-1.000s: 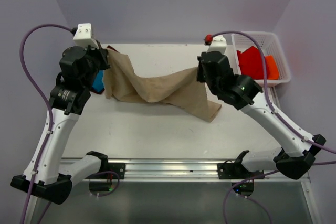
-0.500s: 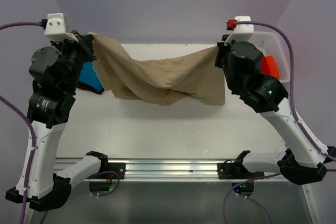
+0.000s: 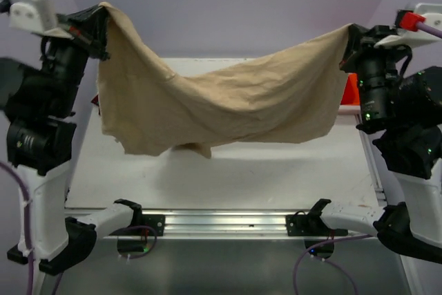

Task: Fold and stack the t-shirts
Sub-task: Flatten the tshirt out

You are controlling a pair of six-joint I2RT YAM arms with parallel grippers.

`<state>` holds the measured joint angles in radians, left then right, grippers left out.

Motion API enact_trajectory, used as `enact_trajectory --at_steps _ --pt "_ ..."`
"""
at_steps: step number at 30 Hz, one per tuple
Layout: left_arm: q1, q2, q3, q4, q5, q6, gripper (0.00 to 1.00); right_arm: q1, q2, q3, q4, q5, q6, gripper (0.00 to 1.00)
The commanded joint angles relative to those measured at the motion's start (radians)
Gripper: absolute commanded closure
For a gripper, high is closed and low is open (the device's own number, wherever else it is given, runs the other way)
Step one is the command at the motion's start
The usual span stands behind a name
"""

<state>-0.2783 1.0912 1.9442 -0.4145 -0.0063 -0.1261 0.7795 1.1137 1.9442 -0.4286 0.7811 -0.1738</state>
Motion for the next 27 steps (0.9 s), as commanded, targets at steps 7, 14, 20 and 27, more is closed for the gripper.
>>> enact_trajectory --at_steps 7,14,20,27 --pt "0.022 0.59 0.356 -0.047 -0.032 0.112 1.0 -0.202 0.481 0.31 -0.136 -0.147 0.016 1.0" --pt "0.114 0.61 0.345 0.009 -0.001 0.098 1.0 -0.306 0.574 0.366 -0.075 -0.166 0.007 1.0" --pt "0.029 0.235 0.047 0.097 -0.155 0.215 1.0 -0.306 0.275 0.057 0.06 -0.154 -0.01 1.0" --pt "0.008 -0.129 -0.293 0.079 -0.203 0.174 1.0 -0.284 0.031 -0.207 -0.047 -0.213 0.085 1.0"
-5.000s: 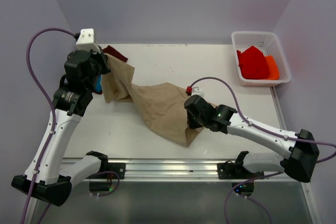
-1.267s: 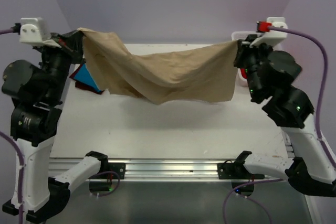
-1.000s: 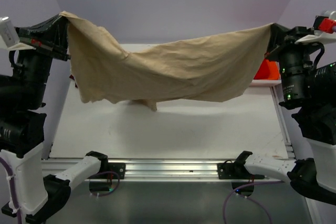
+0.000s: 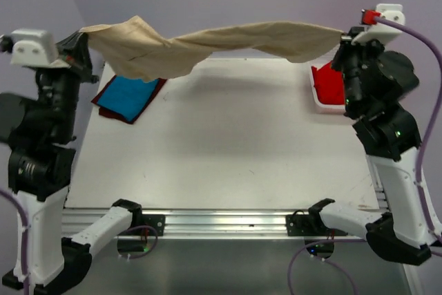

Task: Fold and stack the t-shirts
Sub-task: Flatten the tshirt out

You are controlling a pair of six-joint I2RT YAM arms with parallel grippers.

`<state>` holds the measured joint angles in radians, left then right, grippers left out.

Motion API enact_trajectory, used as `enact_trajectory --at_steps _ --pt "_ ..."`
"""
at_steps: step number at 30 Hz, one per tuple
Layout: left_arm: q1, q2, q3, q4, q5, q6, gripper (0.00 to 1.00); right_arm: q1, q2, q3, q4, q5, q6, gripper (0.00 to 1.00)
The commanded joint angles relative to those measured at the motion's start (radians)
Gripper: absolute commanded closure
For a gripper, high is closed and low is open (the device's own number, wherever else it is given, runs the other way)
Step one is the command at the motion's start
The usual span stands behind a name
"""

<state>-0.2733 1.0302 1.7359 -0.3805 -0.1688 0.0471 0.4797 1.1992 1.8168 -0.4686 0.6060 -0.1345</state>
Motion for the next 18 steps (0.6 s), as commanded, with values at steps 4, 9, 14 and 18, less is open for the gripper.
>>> enact_trajectory --at_steps 4,9,14,18 --pt "0.003 -0.125 -0.04 -0.027 0.026 -0.036 1.0 0.033 -0.157 -0.126 -0.024 -0.071 0.062 1.0" --pt "0.003 -0.053 0.139 -0.095 0.091 -0.087 1.0 0.034 -0.153 0.011 -0.108 -0.094 0.088 1.0" --pt "0.003 0.126 0.174 -0.069 0.078 -0.076 1.0 0.034 0.006 0.099 -0.149 -0.025 0.099 1.0" --pt "0.003 0.365 0.275 -0.05 0.008 -0.018 1.0 -0.007 0.219 0.178 -0.13 0.017 0.104 1.0"
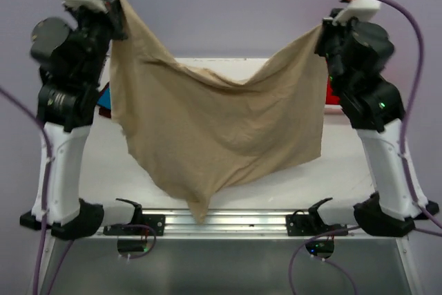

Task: Fold and stack the t-shirts
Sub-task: Flatten the tshirt out

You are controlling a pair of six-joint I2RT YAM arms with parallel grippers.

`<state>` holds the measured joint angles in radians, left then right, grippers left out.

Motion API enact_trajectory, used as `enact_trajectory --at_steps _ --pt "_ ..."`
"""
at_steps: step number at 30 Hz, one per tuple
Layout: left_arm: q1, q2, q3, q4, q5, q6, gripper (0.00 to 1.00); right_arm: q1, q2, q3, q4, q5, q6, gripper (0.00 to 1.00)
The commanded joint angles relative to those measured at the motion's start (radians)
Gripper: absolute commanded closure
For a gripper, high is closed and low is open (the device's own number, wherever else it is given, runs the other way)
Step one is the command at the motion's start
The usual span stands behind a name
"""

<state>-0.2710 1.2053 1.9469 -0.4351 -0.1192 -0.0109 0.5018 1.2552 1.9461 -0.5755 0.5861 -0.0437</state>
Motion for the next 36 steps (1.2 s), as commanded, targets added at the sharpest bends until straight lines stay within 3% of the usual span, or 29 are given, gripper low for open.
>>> enact_trajectory --at_steps 1,5,7,8,11,13,14,15,16,17,19,22,29,36 --pt "0.003 0.306 0.101 -0.005 -0.057 0.048 1.0 -0.049 0.224 0.089 -0.036 -0.007 0.036 1.0" --pt "0.041 0.584 0.366 -0.04 0.004 0.02 1.0 -0.138 0.581 0.371 -0.156 -0.057 0.12 1.0" --pt "0.079 0.687 0.412 -0.004 0.036 -0.02 1.0 -0.163 0.683 0.549 -0.172 -0.052 0.119 1.0" --pt "0.087 0.712 0.456 0.01 0.039 -0.029 1.0 -0.183 0.77 0.647 -0.169 -0.034 0.111 1.0" --pt "0.105 0.703 0.459 0.026 0.092 -0.051 1.0 -0.197 0.8 0.705 -0.14 0.033 0.102 1.0" --pt "0.081 0.566 0.373 0.042 0.086 -0.018 1.0 -0.197 0.667 0.573 -0.098 0.057 0.113 1.0" --pt "0.069 0.51 0.277 0.059 0.073 -0.003 1.0 -0.184 0.591 0.336 0.034 0.06 0.104 1.0" --pt "0.05 0.454 0.229 0.081 0.012 0.055 1.0 -0.171 0.388 0.194 0.128 0.082 0.09 1.0" --pt "-0.006 0.321 0.172 0.1 -0.029 0.083 1.0 -0.157 0.298 0.056 0.226 0.087 0.052 1.0" --pt "-0.038 0.247 0.021 0.128 -0.063 0.104 1.0 -0.123 0.208 -0.139 0.355 0.096 0.013 1.0" --pt "-0.101 0.048 -0.198 0.202 -0.125 0.115 1.0 -0.105 0.048 -0.241 0.353 0.124 0.016 1.0" --pt "-0.102 -0.119 -0.435 0.229 -0.207 0.097 1.0 -0.101 -0.046 -0.381 0.249 0.109 0.066 1.0" --pt "-0.102 -0.124 -0.765 0.246 -0.227 -0.046 1.0 -0.101 0.059 -0.51 -0.01 0.028 0.205 1.0" --pt "-0.102 -0.119 -1.034 0.187 -0.165 -0.303 1.0 -0.048 0.049 -0.742 -0.063 -0.048 0.33 1.0"
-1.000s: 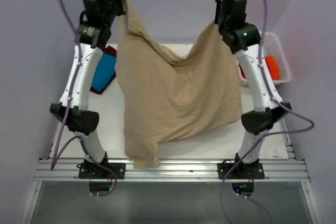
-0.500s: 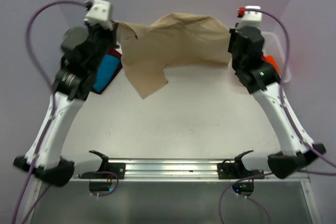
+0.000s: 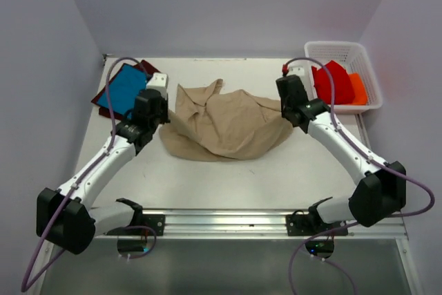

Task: Fold and stack the t-shirts
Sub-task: Flatten the tshirt out

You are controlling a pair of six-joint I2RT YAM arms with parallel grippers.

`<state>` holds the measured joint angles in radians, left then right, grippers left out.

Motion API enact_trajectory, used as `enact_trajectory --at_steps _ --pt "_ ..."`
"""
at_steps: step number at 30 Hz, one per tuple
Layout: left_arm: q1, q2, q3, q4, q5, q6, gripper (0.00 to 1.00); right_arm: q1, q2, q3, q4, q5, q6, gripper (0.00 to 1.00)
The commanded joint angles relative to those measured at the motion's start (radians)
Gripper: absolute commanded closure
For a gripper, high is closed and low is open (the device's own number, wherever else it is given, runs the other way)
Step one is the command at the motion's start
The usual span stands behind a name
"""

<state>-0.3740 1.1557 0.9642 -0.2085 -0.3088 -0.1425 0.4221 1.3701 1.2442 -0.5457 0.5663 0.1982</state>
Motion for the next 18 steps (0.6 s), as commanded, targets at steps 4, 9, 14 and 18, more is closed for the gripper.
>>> enact_trajectory --at_steps 4,9,14,18 --pt "-0.014 -0.177 -0.153 -0.095 0.063 -0.255 1.0 0.095 -0.117 -0.141 -0.091 -0.037 0.132 1.0" --pt "-0.026 -0.319 -0.185 -0.225 0.072 -0.302 1.0 0.129 -0.167 -0.207 -0.177 -0.089 0.165 1.0" --pt "-0.028 -0.405 -0.159 -0.394 0.145 -0.345 1.0 0.159 -0.215 -0.195 -0.314 -0.131 0.195 1.0" --pt "-0.028 -0.48 -0.159 -0.514 0.241 -0.393 1.0 0.162 -0.206 -0.137 -0.485 -0.203 0.23 1.0"
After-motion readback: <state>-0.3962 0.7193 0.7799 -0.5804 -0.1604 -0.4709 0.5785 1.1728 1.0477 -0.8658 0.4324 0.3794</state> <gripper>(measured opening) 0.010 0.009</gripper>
